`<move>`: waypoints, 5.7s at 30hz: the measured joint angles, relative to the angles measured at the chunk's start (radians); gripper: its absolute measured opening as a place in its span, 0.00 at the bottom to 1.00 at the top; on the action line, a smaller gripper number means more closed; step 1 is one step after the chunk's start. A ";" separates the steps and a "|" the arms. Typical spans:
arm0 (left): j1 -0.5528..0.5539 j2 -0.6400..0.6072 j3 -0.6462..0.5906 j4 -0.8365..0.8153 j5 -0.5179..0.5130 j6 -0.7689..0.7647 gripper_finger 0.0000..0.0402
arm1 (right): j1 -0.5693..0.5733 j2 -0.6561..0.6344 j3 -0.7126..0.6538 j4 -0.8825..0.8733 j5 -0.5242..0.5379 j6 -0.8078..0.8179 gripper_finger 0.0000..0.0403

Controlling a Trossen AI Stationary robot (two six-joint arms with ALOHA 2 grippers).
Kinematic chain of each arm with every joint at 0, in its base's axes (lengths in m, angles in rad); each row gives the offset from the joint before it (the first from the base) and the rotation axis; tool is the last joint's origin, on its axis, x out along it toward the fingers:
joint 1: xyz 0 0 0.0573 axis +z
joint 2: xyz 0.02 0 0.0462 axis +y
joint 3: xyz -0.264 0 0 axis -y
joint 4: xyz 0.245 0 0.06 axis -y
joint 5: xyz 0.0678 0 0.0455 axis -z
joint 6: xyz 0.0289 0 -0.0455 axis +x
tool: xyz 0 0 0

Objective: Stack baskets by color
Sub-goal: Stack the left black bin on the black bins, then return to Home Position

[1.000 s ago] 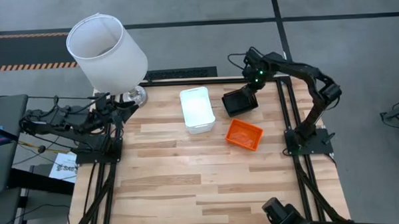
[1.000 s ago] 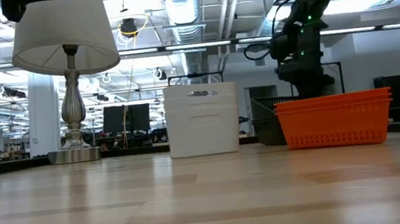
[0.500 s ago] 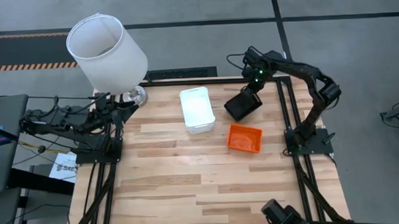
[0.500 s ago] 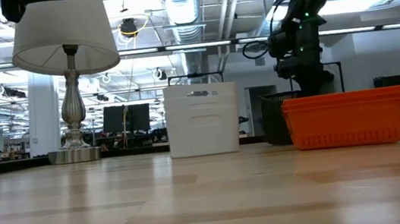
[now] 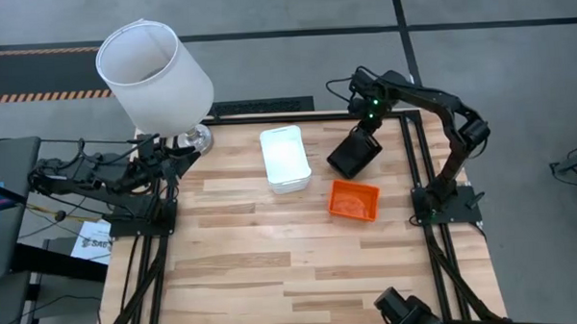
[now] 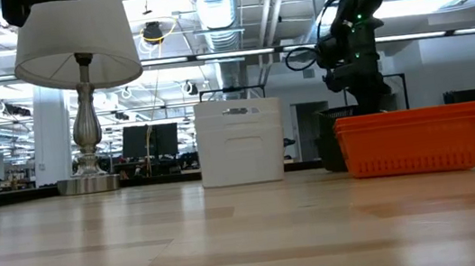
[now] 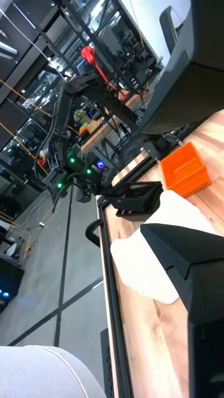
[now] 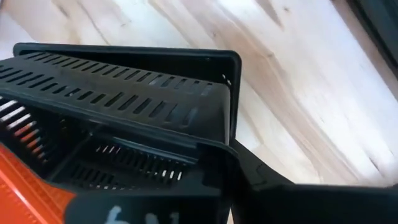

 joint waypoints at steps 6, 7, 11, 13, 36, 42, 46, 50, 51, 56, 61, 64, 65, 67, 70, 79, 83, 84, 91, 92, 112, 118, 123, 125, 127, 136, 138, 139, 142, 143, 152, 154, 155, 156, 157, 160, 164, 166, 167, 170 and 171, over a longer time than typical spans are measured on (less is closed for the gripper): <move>0.000 0.000 0.000 0.000 0.000 -0.009 0.59 | 0.003 0.012 0.000 0.000 -0.001 -0.014 0.16; 0.000 0.000 0.000 0.000 0.001 -0.010 0.59 | 0.003 0.012 0.000 0.002 -0.001 -0.017 0.20; 0.000 0.000 0.000 0.000 0.001 -0.010 0.59 | 0.000 0.012 0.000 0.018 0.000 -0.017 0.35; 0.000 0.000 0.000 0.000 0.001 -0.011 0.59 | -0.007 0.010 0.000 0.021 -0.002 -0.016 0.42; 0.001 -0.023 0.002 0.127 -0.093 0.046 0.59 | 0.078 -0.491 0.378 0.120 -0.349 0.148 0.54; 0.000 -0.022 0.002 0.125 -0.065 -0.006 0.59 | 0.246 -0.709 0.377 0.049 -0.346 0.183 0.55; 0.000 -0.021 0.001 0.090 -0.035 0.010 0.59 | 0.372 -0.823 0.286 0.142 -0.341 0.217 0.54; 0.000 -0.022 0.001 0.168 -0.064 0.236 0.59 | 0.465 -0.898 0.050 0.455 -0.339 0.261 0.54; 0.000 -0.023 0.001 0.197 -0.030 0.302 0.59 | 0.483 -0.916 -0.024 0.553 -0.338 0.281 0.54; 0.000 -0.071 -0.004 0.233 0.093 0.435 0.59 | 0.554 -1.021 -0.346 0.893 -0.321 0.371 0.54; 0.000 -0.171 -0.132 0.226 0.115 0.418 0.59 | 0.612 -1.100 -0.591 1.144 -0.258 0.455 0.54; 0.000 -0.251 -0.258 0.254 0.098 0.379 0.59 | 0.653 -1.135 -0.719 1.296 -0.234 0.475 0.54; 0.000 -0.278 -0.301 0.267 0.102 0.368 0.59 | 0.668 -1.147 -0.761 1.354 -0.226 0.480 0.54; 0.000 -0.329 -0.390 0.312 0.117 0.360 0.59 | 0.694 -1.170 -0.844 1.437 -0.205 0.482 0.54; -0.001 -0.409 -0.498 0.378 0.148 0.368 0.59 | 0.733 -1.198 -0.955 1.547 -0.164 0.484 0.54; -0.002 -0.481 -0.617 0.365 0.158 0.372 0.59 | 0.789 -1.281 -1.191 1.715 -0.101 0.491 0.54; -0.002 -0.481 -0.636 0.300 0.164 0.333 0.59 | 0.789 -1.353 -1.278 1.723 -0.101 0.492 0.53; -0.002 -0.482 -0.643 0.296 0.164 0.322 0.59 | 0.789 -1.372 -1.302 1.734 -0.101 0.492 0.53; -0.002 -0.483 -0.732 0.299 0.154 0.237 0.59 | 0.787 -1.453 -1.326 1.661 -0.101 0.433 0.54; -0.002 -0.482 -0.743 0.302 0.155 0.227 0.59 | 0.787 -1.459 -1.326 1.658 -0.101 0.423 0.54; -0.002 -0.482 -0.748 0.336 0.179 0.352 0.59 | 0.786 -1.464 -1.327 1.336 -0.102 0.355 0.55; -0.002 -0.482 -0.748 0.341 0.409 0.456 0.59 | 0.786 -1.464 -1.327 1.277 -0.102 0.352 0.54; -0.002 -0.482 -0.747 0.320 0.508 0.576 0.59 | 0.786 -1.464 -1.328 1.236 -0.102 0.351 0.54; -0.002 -0.482 -0.745 0.305 0.479 0.600 0.59 | 0.786 -1.463 -1.328 1.219 -0.102 0.351 0.54; -0.002 -0.478 -0.745 0.300 0.442 0.600 0.59 | 0.786 -1.463 -1.328 1.204 -0.102 0.351 0.54; -0.002 -0.478 -0.745 0.298 0.422 0.597 0.59 | 0.786 -1.464 -1.328 1.194 -0.101 0.351 0.54; -0.002 -0.478 -0.745 0.297 0.422 0.597 0.59 | 0.786 -1.463 -1.328 1.193 -0.101 0.351 0.54; -0.002 -0.478 -0.745 0.297 0.422 0.597 0.59 | 0.786 -1.463 -1.328 1.193 -0.101 0.351 0.54; -0.002 -0.478 -0.745 0.297 0.421 0.597 0.59 | 0.786 -1.464 -1.328 1.191 -0.101 0.351 0.54; -0.002 -0.478 -0.745 0.296 0.420 0.597 0.59 | 0.786 -1.463 -1.328 1.190 -0.101 0.351 0.54; -0.002 -0.478 -0.745 0.296 0.419 0.597 0.59 | 0.786 -1.463 -1.328 1.187 -0.101 0.351 0.54; -0.002 -0.478 -0.745 0.296 0.419 0.597 0.59 | 0.786 -1.463 -1.328 1.187 -0.101 0.351 0.54; -0.002 -0.478 -0.745 0.296 0.419 0.597 0.59 | 0.786 -1.463 -1.328 1.186 -0.101 0.351 0.54; -0.002 -0.478 -0.745 0.296 0.420 0.597 0.59 | 0.786 -1.463 -1.328 1.186 -0.101 0.351 0.54; -0.002 -0.478 -0.745 0.296 0.420 0.597 0.59 | 0.786 -1.463 -1.328 1.186 -0.101 0.351 0.54; -0.002 -0.478 -0.745 0.296 0.420 0.597 0.59 | 0.786 -1.463 -1.328 1.186 -0.101 0.351 0.54; -0.002 -0.478 -0.745 0.296 0.420 0.596 0.59 | 0.786 -1.463 -1.328 1.186 -0.101 0.351 0.54; -0.002 -0.478 -0.746 0.295 0.420 0.596 0.59 | 0.786 -1.463 -1.328 1.186 -0.101 0.351 0.54; -0.002 -0.478 -0.746 0.295 0.420 0.596 0.59 | 0.786 -1.463 -1.328 1.186 -0.101 0.351 0.54; -0.002 -0.478 -0.746 0.295 0.420 0.596 0.59 | 0.786 -1.463 -1.328 1.186 -0.102 0.351 0.54; -0.002 -0.478 -0.746 0.295 0.420 0.596 0.59 | 0.786 -1.464 -1.328 1.186 -0.102 0.351 0.54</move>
